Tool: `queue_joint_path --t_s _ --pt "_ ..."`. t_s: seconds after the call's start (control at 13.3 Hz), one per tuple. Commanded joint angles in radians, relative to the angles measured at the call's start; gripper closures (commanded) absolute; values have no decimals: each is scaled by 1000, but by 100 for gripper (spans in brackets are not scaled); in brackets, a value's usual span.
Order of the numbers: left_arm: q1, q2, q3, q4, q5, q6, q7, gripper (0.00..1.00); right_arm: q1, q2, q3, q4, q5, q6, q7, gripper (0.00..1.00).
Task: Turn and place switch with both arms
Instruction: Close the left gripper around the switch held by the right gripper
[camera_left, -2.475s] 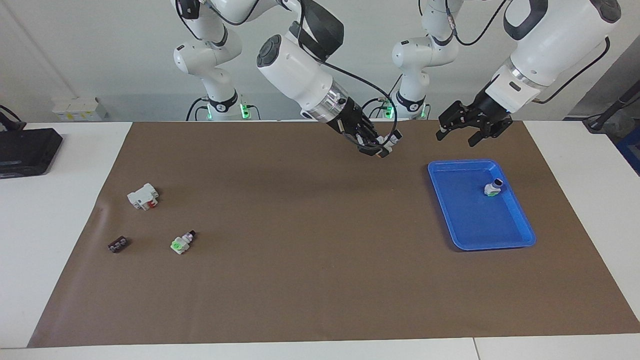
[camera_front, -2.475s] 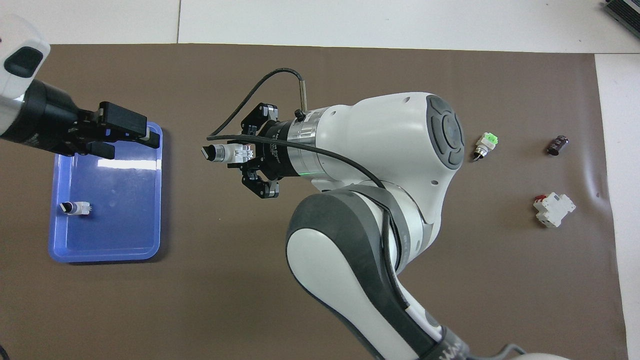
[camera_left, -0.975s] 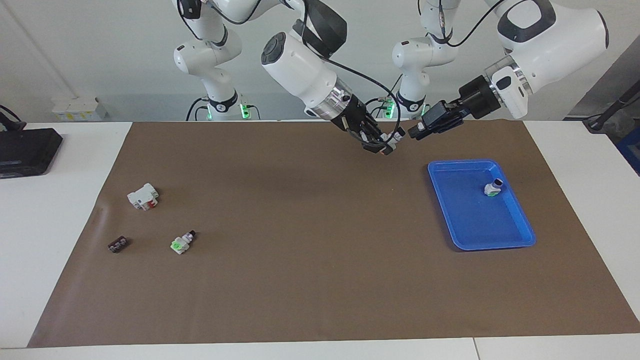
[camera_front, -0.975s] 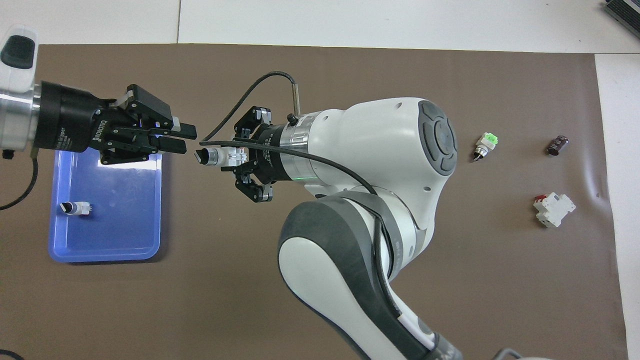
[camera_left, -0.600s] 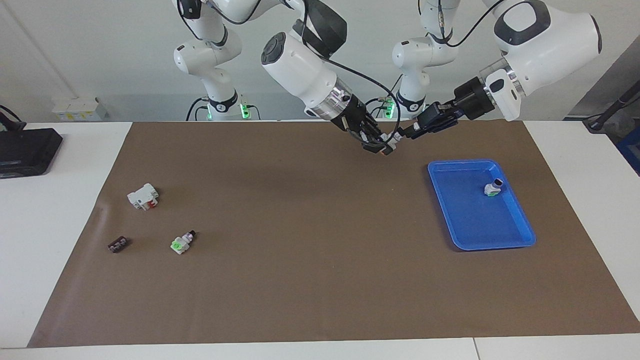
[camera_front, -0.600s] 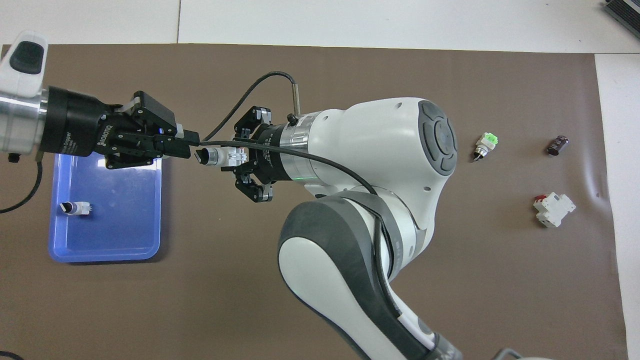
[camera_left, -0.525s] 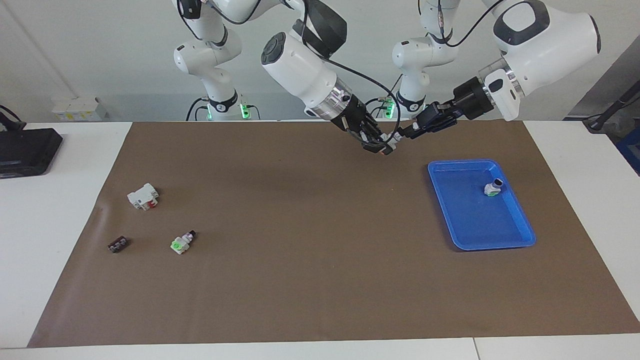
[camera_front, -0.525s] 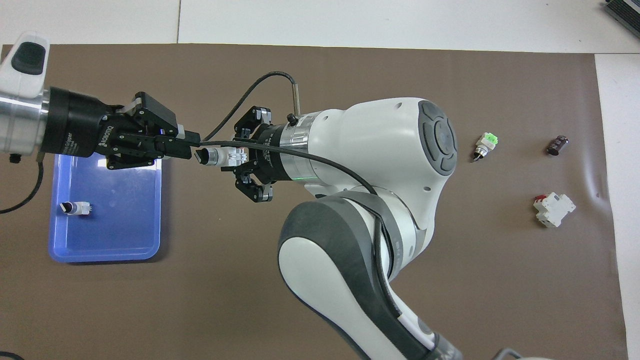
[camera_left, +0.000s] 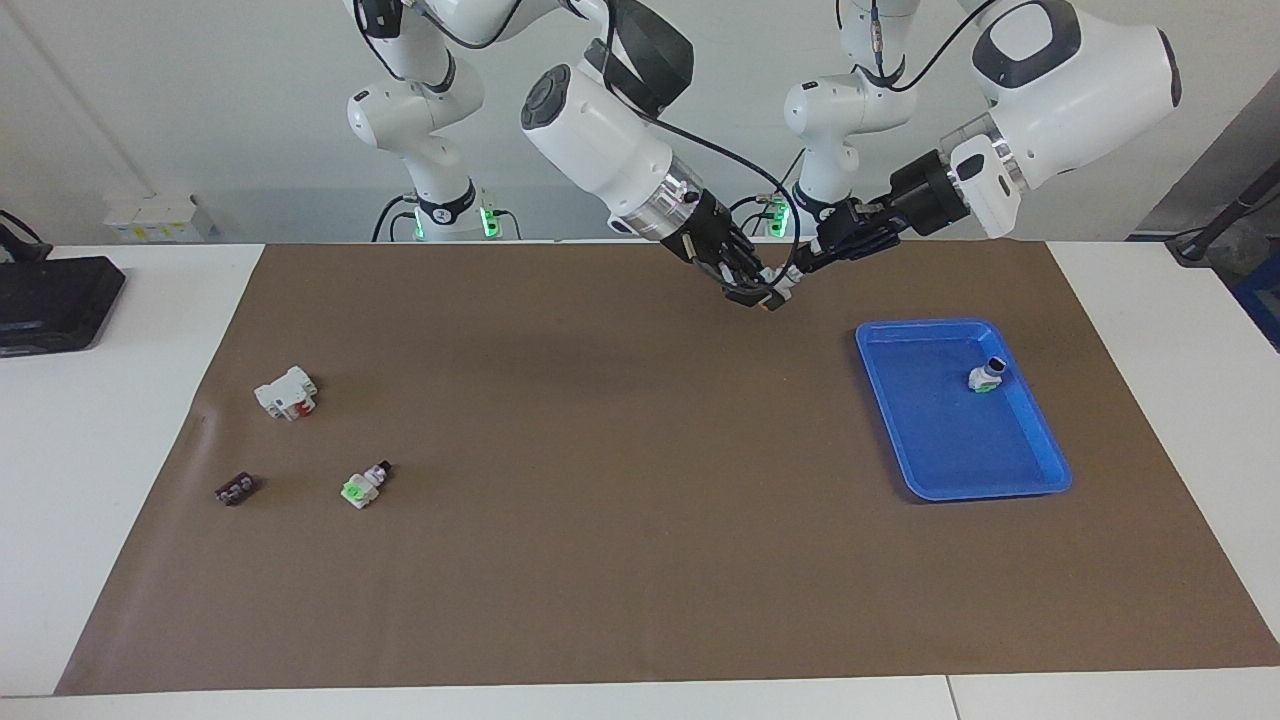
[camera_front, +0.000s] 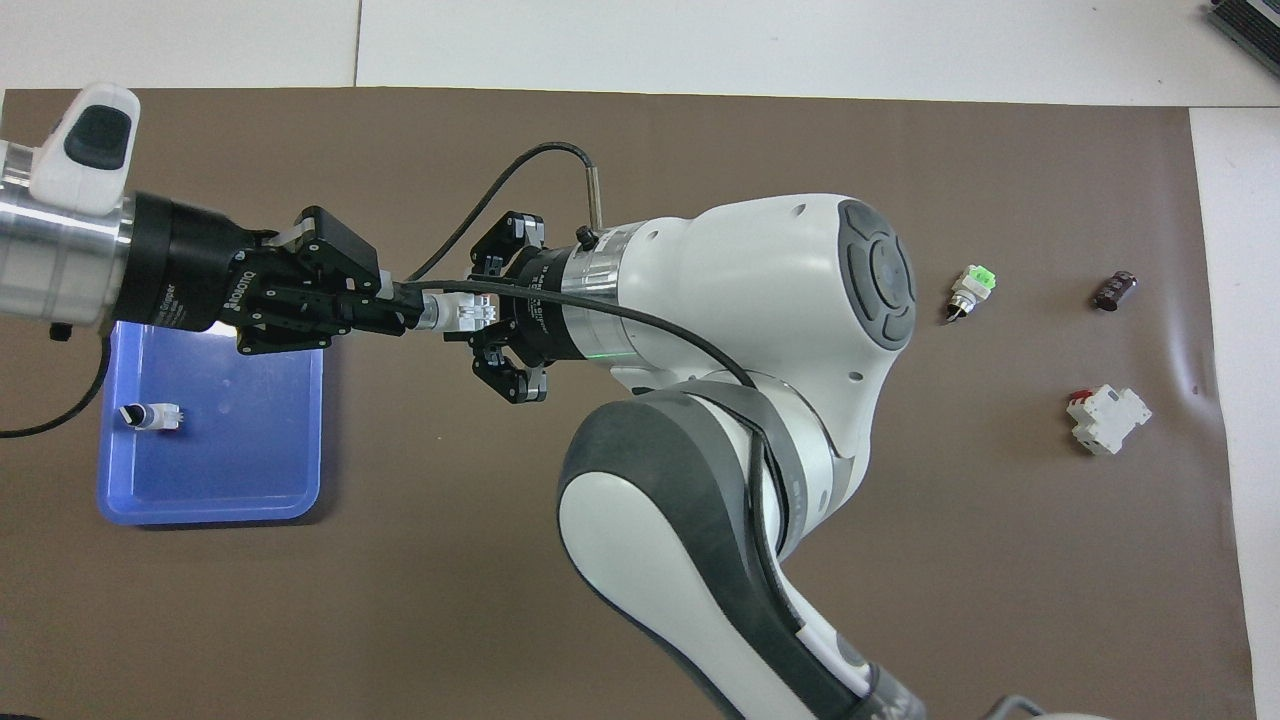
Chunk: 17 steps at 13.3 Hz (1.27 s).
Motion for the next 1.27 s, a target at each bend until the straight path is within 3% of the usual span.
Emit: queue_joint_path --t_s 0.0,0.3,0.97,1.2 --pt "-6 -46 8 -64 -16 14 18 81 0 3 1 11 -16 9 24 100" --pt "-6 -46 8 -64 -17 18 18 100 0 3 1 11 -16 9 23 100" --pt "-7 -55 9 -76 -10 21 -5 100 0 3 1 11 -16 9 21 100" --pt "7 -55 9 -79 -13 38 -93 100 0 3 1 11 -16 9 21 100"
